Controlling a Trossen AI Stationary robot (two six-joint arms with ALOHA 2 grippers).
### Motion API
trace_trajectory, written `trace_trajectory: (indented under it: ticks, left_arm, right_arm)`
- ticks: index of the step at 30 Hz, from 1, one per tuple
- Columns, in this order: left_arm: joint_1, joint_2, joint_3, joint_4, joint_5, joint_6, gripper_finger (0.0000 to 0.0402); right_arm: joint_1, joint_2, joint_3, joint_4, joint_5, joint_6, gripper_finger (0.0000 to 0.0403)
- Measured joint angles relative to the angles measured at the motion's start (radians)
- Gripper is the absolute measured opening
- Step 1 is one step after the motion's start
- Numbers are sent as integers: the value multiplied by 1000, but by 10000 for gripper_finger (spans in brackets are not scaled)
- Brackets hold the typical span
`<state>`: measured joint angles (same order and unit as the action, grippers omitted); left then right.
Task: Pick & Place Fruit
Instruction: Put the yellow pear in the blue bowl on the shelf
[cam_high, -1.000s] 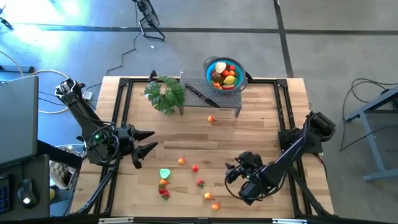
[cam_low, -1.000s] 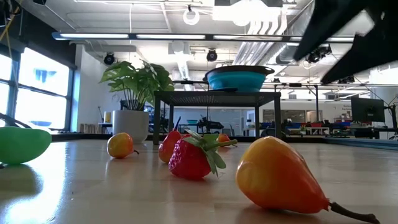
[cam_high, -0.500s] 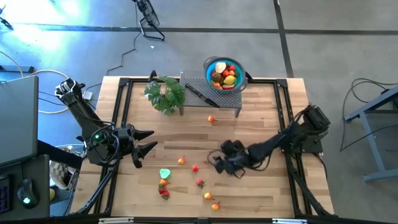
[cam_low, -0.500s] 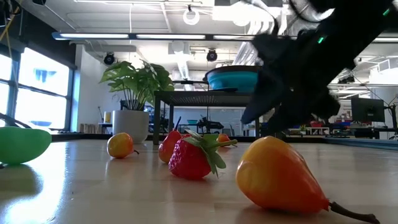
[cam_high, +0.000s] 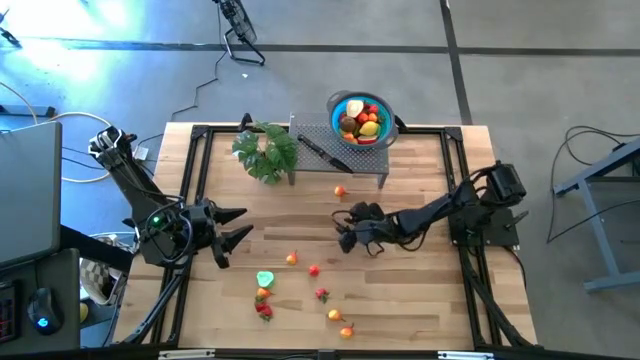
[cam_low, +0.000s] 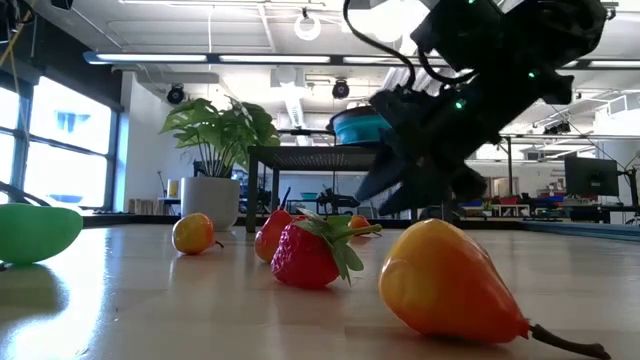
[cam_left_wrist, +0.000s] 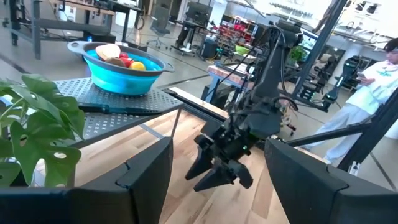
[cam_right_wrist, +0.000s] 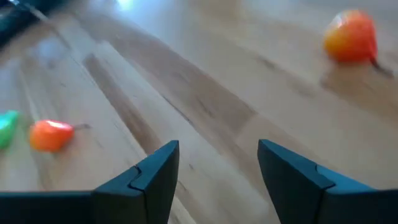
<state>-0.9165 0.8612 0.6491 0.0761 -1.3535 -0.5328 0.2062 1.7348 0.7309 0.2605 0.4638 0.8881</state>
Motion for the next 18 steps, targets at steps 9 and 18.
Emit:
trace_trajectory:
  ticks: [9, 18]
  left_arm:
    - [0, 0, 0, -1, -2, 1, 248]
    - [0, 0, 0, -1, -11, 1, 248]
  right_arm:
    - [-30, 0, -1, -23, 162, -68, 231]
    - [-56, 20, -1, -2, 166, -28, 314]
